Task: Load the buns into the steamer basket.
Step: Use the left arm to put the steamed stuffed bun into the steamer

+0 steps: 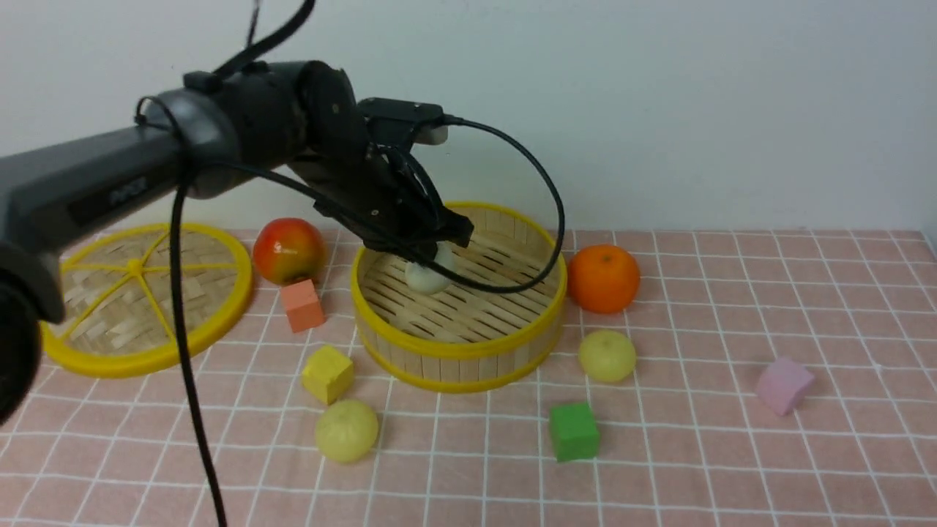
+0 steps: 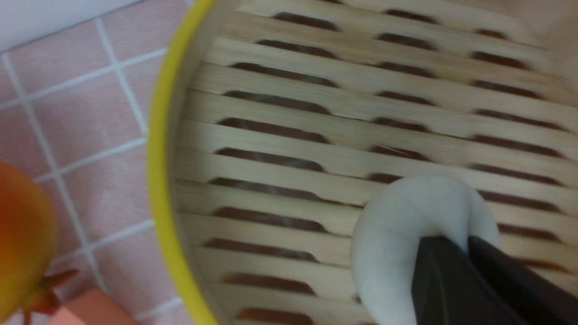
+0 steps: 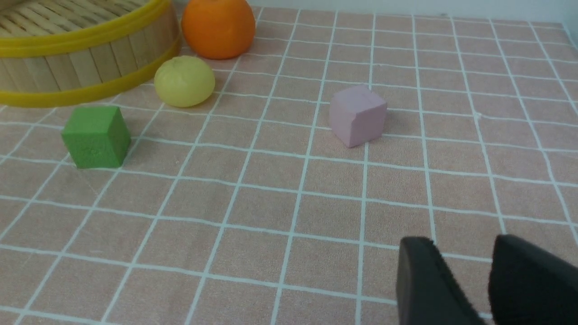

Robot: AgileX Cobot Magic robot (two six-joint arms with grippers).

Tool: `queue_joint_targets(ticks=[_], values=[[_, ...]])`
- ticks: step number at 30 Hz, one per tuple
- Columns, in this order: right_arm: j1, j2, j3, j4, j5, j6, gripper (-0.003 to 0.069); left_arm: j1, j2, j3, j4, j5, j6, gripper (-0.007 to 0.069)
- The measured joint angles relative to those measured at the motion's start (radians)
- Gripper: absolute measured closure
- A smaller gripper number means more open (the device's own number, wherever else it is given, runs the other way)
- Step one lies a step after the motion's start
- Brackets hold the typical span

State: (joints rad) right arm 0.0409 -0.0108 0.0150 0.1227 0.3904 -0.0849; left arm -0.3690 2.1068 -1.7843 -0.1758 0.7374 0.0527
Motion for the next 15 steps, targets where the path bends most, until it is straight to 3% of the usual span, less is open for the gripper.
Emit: queue_joint_targets(ticks=[10,13,15], values=[[0.000,0.000,0.000,0.000,0.000,0.000,0.0419,0.005,0.109,-0.050,0.182,-0.031,-0.120,0.0615],[0.000,0.000,0.000,0.000,0.000,0.000,0.0419,0.005,0.109,-0.056,0.189,-0.033,-0.125,0.0568],[0.000,0.000,0.000,0.000,0.000,0.000,0.0419,0.005,0.109,-0.064,0.189,-0.028,-0.126,0.0468]])
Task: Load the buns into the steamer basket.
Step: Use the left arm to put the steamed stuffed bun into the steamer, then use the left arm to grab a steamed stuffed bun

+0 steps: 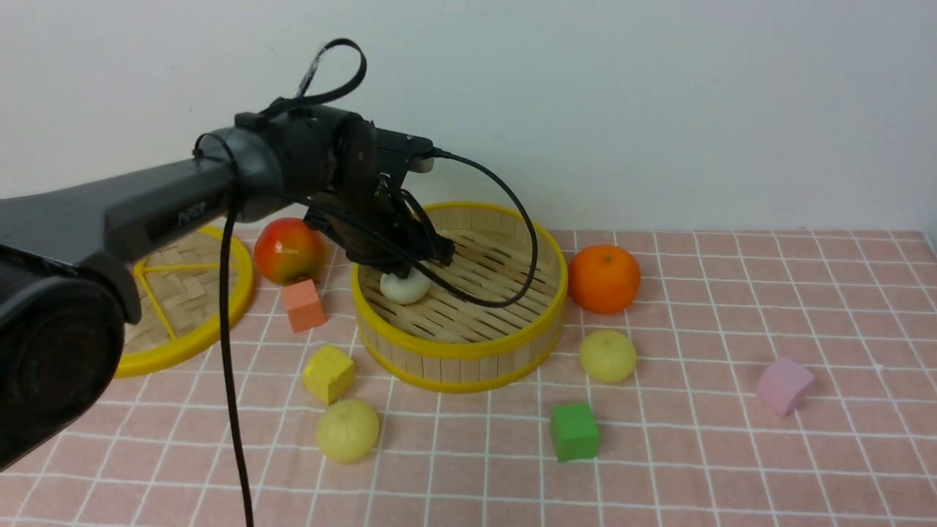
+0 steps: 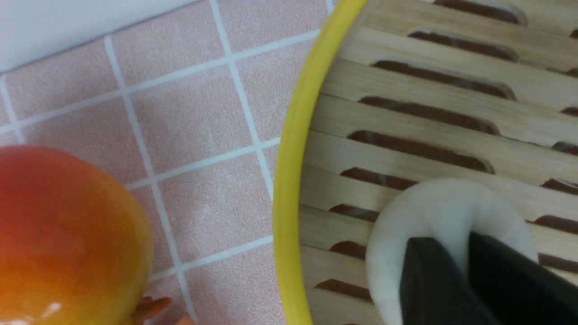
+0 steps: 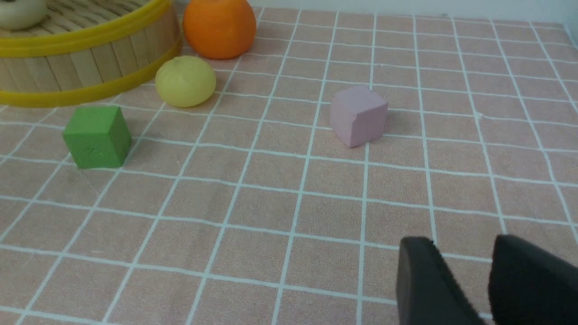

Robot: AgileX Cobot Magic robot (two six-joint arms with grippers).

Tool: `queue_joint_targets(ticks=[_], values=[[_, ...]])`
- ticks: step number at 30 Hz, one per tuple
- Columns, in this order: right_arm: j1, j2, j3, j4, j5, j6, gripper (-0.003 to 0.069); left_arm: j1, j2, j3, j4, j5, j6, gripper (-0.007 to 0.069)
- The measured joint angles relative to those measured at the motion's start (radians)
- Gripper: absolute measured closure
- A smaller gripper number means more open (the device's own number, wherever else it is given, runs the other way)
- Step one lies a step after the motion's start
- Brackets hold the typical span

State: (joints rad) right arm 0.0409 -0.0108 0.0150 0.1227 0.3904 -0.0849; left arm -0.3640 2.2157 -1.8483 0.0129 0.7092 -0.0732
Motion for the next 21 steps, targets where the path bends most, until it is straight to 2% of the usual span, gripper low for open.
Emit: queue_joint_targets(ticks=[5,8,9,11,12,13,17,19,21], values=[[0.000,0.000,0.000,0.000,0.000,0.000,0.0419,0.000,-0.047,-0.017,-0.031,0.068,-0.001,0.0223],[0.000,0.000,0.000,0.000,0.000,0.000,0.0419,0.000,-0.123,-0.017,-0.057,0.153,-0.026,0.0169],[0.000,0.000,0.000,0.000,0.000,0.000,0.0419,0.000,-0.159,-0.014,-0.063,0.197,-0.032,0.0174],[0.000,0.000,0.000,0.000,0.000,0.000,0.0419,0.000,-0.199,-0.001,-0.066,0.235,-0.040,0.0204],[0.000,0.000,0.000,0.000,0.000,0.000,0.0419,-0.002,-0.284,0.061,-0.067,0.290,-0.048,0.0288],[0.000,0.000,0.000,0.000,0.000,0.000,0.0419,-0.005,-0.318,0.100,-0.067,0.302,-0.049,0.0337],[0.000,0.000,0.000,0.000,0.000,0.000,0.0419,-0.039,-0.448,0.347,-0.066,0.298,-0.045,0.0588],[0.000,0.000,0.000,0.000,0.000,0.000,0.0419,-0.077,-0.487,0.458,-0.065,0.268,-0.040,0.0638],[0.000,0.000,0.000,0.000,0.000,0.000,0.0419,-0.106,-0.501,0.539,-0.064,0.235,-0.038,0.0638]])
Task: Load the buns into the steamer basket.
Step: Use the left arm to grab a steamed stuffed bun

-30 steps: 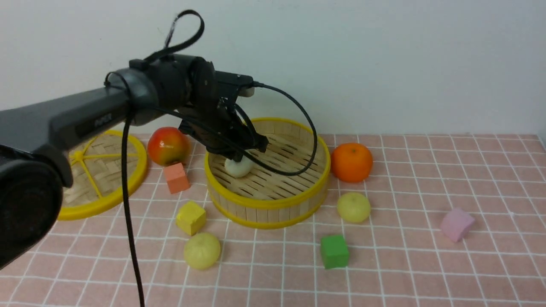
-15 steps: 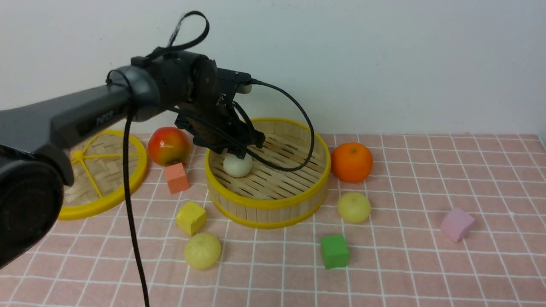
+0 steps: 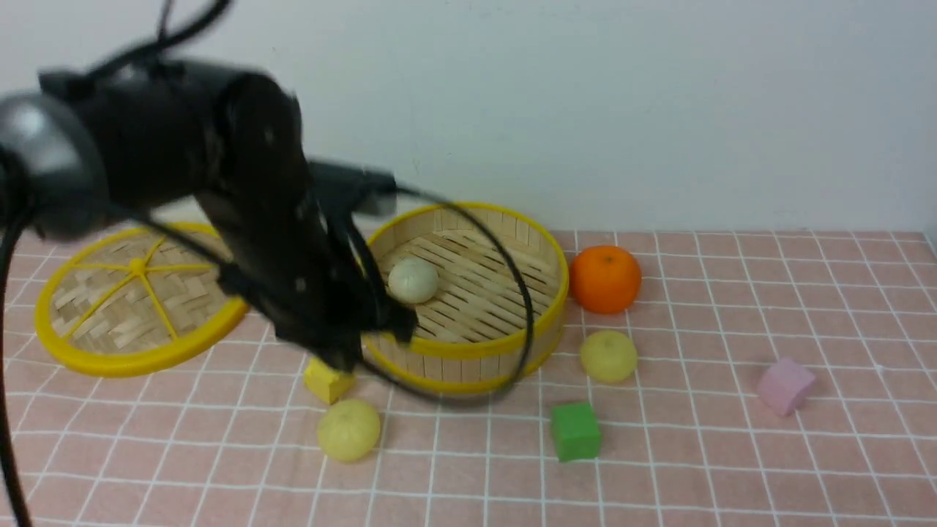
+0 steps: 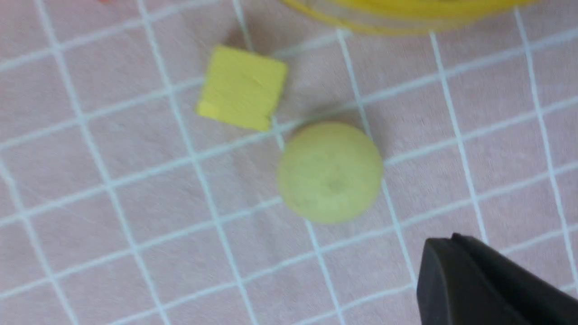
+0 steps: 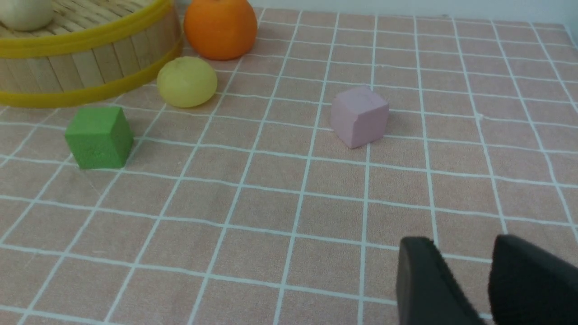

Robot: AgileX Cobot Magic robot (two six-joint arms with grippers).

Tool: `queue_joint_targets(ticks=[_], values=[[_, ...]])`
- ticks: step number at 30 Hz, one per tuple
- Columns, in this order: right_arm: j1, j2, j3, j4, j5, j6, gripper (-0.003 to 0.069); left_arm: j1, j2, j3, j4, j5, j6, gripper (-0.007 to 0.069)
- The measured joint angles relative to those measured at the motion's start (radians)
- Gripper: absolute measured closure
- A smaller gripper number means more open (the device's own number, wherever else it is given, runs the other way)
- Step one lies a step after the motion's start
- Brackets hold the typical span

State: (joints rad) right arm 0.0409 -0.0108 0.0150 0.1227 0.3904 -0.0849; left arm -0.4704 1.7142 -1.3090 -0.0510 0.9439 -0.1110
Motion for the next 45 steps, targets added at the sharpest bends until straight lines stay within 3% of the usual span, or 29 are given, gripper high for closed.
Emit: queue_joint_targets(ticks=[5,11,14,18,39,45], values=[[0.000,0.000,0.000,0.000,0.000,0.000,0.0419,-0.017,0.008,0.080,0.012,-0.057,-0.008,0.0631],[0.000,0.000,0.000,0.000,0.000,0.000,0.0419,0.037,0.064,0.082,0.025,-0.098,-0.014,0.0497],[0.000,0.000,0.000,0.000,0.000,0.000,0.0419,0.068,0.099,0.083,0.032,-0.137,-0.014,0.0391],[0.000,0.000,0.000,0.000,0.000,0.000,0.0419,0.073,0.105,0.083,0.032,-0.175,-0.014,0.0328],[0.000,0.000,0.000,0.000,0.000,0.000,0.0419,0.073,0.184,0.083,-0.004,-0.248,0.028,0.0316],[0.000,0.000,0.000,0.000,0.000,0.000,0.0419,0.073,0.196,0.083,-0.003,-0.253,0.028,0.0358]])
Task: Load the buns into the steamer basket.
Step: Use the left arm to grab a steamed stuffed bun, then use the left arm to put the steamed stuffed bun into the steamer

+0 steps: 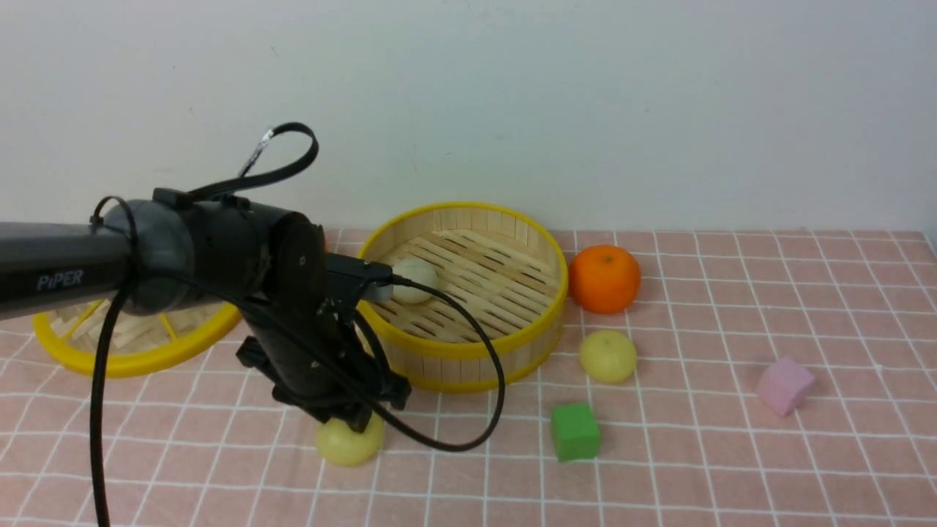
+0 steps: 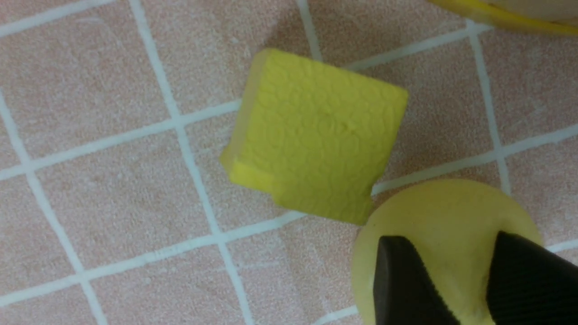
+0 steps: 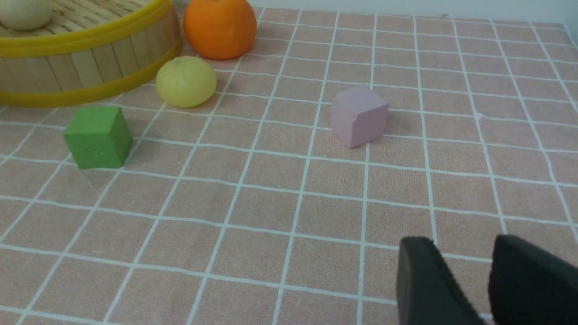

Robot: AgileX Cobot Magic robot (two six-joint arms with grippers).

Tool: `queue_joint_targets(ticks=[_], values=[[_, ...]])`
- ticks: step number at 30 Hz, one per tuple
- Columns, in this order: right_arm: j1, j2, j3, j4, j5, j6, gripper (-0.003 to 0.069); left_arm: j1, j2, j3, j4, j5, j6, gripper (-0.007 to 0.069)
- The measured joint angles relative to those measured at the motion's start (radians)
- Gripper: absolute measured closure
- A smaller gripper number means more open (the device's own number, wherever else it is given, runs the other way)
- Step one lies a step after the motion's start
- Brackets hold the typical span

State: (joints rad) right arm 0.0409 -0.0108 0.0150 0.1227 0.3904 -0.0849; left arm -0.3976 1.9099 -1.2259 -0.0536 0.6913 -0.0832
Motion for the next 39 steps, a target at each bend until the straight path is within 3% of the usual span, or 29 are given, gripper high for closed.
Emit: queue_joint_targets(ticks=[2,7,9,15,23,35,39], values=[[0.000,0.000,0.000,0.000,0.000,0.000,0.0419,0.000,-0.001,0.000,-0.005,0.011,0.000,0.0398],[0.000,0.000,0.000,0.000,0.000,0.000,0.0419,0.000,-0.045,0.000,-0.050,0.065,0.000,0.0613],[0.000,0.000,0.000,0.000,0.000,0.000,0.0419,0.000,-0.079,-0.006,-0.064,0.098,0.000,0.0635],[0.000,0.000,0.000,0.000,0.000,0.000,0.0419,-0.001,-0.180,-0.116,-0.136,0.162,0.039,0.0635],[0.000,0.000,0.000,0.000,0.000,0.000,0.0419,-0.001,-0.049,-0.320,-0.353,0.119,0.231,0.0635],[0.000,0.000,0.000,0.000,0.000,0.000,0.0419,-0.001,0.186,-0.454,-0.375,0.058,0.269,0.0633],[0.000,0.000,0.000,0.000,0.000,0.000,0.0419,-0.001,0.208,-0.454,-0.375,0.050,0.269,0.0599]])
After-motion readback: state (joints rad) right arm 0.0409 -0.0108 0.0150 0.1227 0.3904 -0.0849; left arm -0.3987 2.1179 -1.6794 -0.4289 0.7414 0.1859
